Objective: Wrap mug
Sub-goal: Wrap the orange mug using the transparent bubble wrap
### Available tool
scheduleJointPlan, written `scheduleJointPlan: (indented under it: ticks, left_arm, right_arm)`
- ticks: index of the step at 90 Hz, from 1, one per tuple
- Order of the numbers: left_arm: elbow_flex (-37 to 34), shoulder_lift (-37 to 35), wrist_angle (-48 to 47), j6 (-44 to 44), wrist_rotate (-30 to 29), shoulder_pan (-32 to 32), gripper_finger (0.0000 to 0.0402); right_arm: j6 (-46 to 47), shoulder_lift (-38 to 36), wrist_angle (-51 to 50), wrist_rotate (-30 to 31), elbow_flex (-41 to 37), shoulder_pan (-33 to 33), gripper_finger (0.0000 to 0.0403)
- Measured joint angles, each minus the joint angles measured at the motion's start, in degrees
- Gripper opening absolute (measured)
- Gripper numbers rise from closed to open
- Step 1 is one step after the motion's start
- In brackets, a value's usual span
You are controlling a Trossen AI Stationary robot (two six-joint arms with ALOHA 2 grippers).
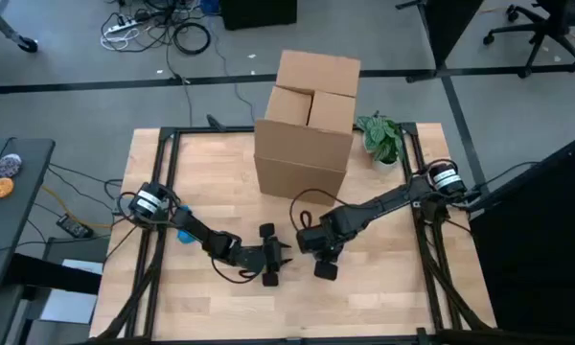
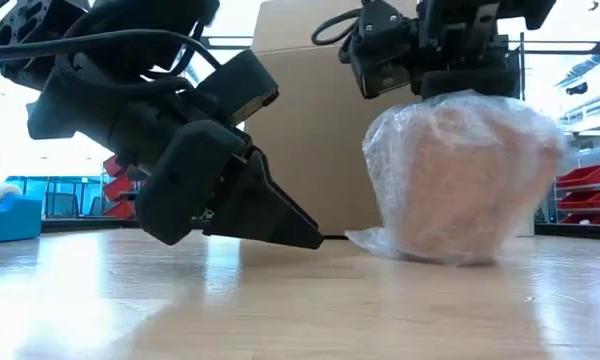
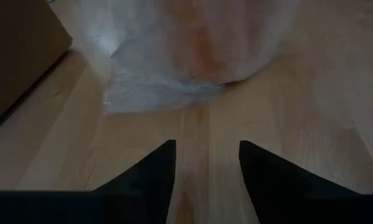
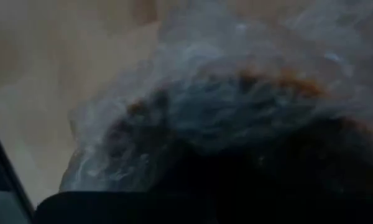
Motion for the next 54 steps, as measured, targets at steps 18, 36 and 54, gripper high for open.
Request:
scheduleJointPlan:
  ticks: [18,36,54]
  left_arm:
    - [0.0,0.0,-0.1,-0.1,0.2,-0.2,0.0162]
    - [0.0,0.0,-0.1,0.0,0.3,-0.3,0.0162]
    - [0.0,0.0,-0.1,0.1,0.4,-0.3,0.0162]
  right_arm:
    - [1.9,-6.9,-2.1,0.7,-0.2,-0.1,0.0033]
    - [5.1,-14.6,-4.1,4.9,-0.1,0.0,0.0104]
    - [4.8,-15.8,-4.5,9.7,0.1,-0.6,0.0108]
